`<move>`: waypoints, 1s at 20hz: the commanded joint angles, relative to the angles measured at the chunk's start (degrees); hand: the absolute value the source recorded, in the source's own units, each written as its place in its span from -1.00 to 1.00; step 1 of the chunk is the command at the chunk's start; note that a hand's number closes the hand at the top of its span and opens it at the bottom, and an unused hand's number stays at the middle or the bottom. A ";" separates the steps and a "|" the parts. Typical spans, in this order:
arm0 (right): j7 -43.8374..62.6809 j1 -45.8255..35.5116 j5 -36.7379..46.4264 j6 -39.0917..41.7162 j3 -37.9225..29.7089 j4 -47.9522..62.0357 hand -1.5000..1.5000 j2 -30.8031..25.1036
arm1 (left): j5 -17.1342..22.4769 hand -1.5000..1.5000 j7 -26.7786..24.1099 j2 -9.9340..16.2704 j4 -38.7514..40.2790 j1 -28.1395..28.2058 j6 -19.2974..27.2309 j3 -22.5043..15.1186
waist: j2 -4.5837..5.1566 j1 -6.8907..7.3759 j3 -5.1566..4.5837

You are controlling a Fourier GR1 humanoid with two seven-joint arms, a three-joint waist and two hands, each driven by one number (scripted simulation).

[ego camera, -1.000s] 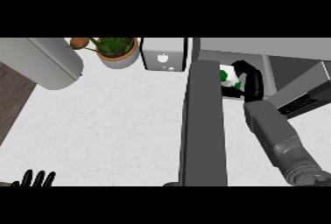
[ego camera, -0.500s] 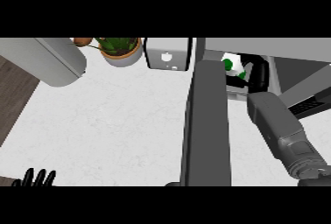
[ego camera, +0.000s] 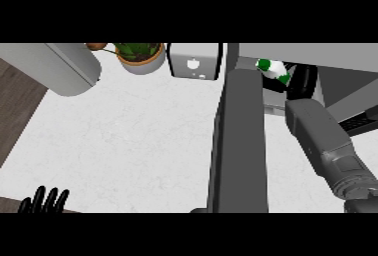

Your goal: Pick up the milk, place it into the microwave and close the microwave

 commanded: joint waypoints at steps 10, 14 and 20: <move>21.33 6.91 9.58 -23.21 7.62 9.20 -1.00 -4.35 | -1.08 -1.00 0.18 1.20 -0.18 -2.06 -0.54 0.19 | 1.66 3.31 -0.46; 14.84 0.42 12.74 -8.86 11.00 8.16 -1.00 0.81 | -0.91 -1.00 1.61 0.33 0.64 -3.55 0.33 -0.51 | 0.37 2.58 0.13; 13.31 -0.13 13.45 -4.68 11.74 8.05 -1.00 2.87 | -0.98 -1.00 0.89 0.21 2.21 -3.99 -0.08 -0.39 | 0.45 2.07 0.11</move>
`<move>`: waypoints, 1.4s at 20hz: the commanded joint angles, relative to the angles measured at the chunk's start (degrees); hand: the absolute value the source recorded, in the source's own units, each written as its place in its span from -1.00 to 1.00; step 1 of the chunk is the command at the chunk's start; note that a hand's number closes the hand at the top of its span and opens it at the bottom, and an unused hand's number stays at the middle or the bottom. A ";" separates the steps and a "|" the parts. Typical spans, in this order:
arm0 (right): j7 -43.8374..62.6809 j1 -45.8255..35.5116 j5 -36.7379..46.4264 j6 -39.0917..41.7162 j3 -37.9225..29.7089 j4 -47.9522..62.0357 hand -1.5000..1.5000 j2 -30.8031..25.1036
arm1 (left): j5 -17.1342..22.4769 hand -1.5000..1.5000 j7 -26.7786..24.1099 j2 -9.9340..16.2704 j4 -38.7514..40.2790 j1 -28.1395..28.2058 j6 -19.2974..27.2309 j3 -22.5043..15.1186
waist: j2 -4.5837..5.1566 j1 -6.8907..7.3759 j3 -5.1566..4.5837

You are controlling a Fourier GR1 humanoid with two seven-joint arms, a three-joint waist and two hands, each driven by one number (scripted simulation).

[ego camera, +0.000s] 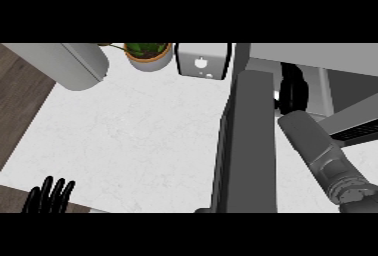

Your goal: Pick up the milk, place it into the microwave and close the microwave

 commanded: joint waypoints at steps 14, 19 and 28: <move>-8.39 1.01 -6.72 19.48 -6.40 -6.14 -1.00 5.26 | -0.83 -1.00 -1.08 -0.30 -0.04 0.34 0.49 0.65 | -1.38 -3.78 0.15; -13.30 4.02 -10.81 26.96 -10.27 -7.56 -1.00 5.74 | -0.46 -1.00 -1.61 -0.73 0.16 1.56 -0.18 0.16 | -1.62 -4.60 0.09; -23.60 12.03 -13.95 36.43 -13.46 -7.08 -1.00 7.50 | -1.04 -1.00 -3.31 -0.01 0.39 3.25 -1.30 1.14 | -2.84 -6.94 -0.13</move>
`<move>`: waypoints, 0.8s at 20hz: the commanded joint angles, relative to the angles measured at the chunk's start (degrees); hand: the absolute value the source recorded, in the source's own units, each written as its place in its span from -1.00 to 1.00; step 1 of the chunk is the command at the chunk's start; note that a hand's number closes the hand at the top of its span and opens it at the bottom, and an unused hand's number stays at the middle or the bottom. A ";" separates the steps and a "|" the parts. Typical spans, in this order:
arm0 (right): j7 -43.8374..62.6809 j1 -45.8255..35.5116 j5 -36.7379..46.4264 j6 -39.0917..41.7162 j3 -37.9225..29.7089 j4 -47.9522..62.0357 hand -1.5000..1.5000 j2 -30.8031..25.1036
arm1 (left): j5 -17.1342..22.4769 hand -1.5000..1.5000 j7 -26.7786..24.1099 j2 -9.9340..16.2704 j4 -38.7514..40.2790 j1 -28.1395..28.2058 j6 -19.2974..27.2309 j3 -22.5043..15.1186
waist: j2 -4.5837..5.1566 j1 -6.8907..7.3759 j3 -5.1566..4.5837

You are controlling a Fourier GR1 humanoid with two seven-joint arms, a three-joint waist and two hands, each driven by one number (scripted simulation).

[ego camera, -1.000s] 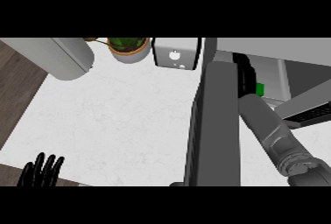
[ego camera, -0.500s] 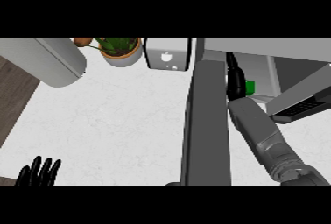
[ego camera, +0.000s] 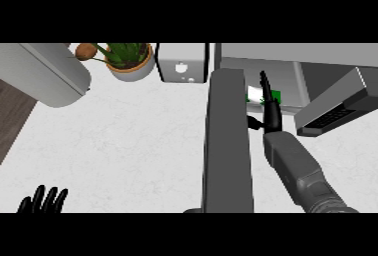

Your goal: Pick up the milk, place it into the microwave and close the microwave

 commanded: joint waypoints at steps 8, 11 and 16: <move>-10.11 7.74 -1.40 10.64 -1.56 -0.31 -1.00 0.05 | 1.35 -1.00 4.94 0.12 -5.52 2.55 1.19 0.28 | -1.09 -2.55 -0.11; -10.92 9.54 -1.15 13.80 -0.95 -0.96 -1.00 0.56 | -2.00 -1.00 1.73 -0.42 -3.63 4.39 0.08 -1.13 | -1.50 -3.06 -0.19; -10.23 15.83 0.95 17.94 2.99 -5.14 -1.00 2.11 | -7.32 -1.00 2.65 -2.19 -0.59 2.17 2.31 -4.23 | -2.25 -5.06 -0.35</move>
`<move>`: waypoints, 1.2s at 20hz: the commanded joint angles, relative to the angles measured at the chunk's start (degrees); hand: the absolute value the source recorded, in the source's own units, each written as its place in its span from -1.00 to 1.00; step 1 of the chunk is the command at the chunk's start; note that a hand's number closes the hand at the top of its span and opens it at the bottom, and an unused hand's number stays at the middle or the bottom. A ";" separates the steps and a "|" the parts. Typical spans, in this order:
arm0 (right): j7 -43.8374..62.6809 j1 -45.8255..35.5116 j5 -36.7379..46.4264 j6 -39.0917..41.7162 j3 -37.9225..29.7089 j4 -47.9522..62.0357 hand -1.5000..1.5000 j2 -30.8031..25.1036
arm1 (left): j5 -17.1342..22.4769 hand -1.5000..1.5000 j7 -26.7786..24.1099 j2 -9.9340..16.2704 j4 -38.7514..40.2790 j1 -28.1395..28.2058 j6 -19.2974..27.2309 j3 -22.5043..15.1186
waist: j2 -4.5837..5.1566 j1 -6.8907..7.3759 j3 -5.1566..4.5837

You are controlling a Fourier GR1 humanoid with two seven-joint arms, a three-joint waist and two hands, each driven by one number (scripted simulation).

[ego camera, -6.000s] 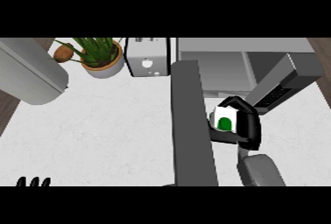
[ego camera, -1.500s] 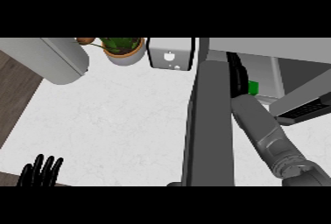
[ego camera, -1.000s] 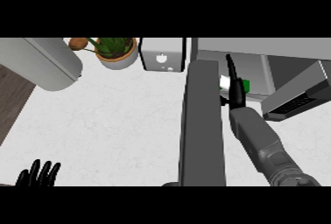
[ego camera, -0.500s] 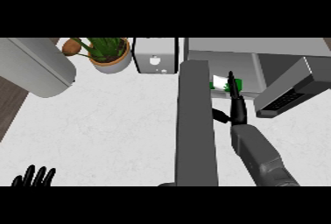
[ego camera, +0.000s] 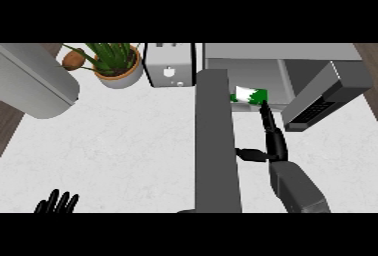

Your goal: Pick up the milk, place it into the microwave and close the microwave

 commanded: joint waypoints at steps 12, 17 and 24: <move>-5.37 16.57 -2.16 9.01 0.57 -12.35 1.00 -6.61 | -8.21 -1.00 2.87 -0.68 4.48 -4.85 -2.10 -9.05 | -0.43 -1.37 -0.09; -0.64 22.60 -4.29 13.44 0.52 -19.74 -1.00 -10.06 | -11.30 1.00 7.06 1.04 8.82 -13.04 -2.47 -8.96 | -0.52 -2.17 -0.16; -2.37 30.72 -9.94 21.28 -3.22 -22.83 -1.00 -14.51 | -20.29 1.00 7.19 -5.20 15.43 -20.81 2.24 -15.94 | -0.30 -1.62 -0.07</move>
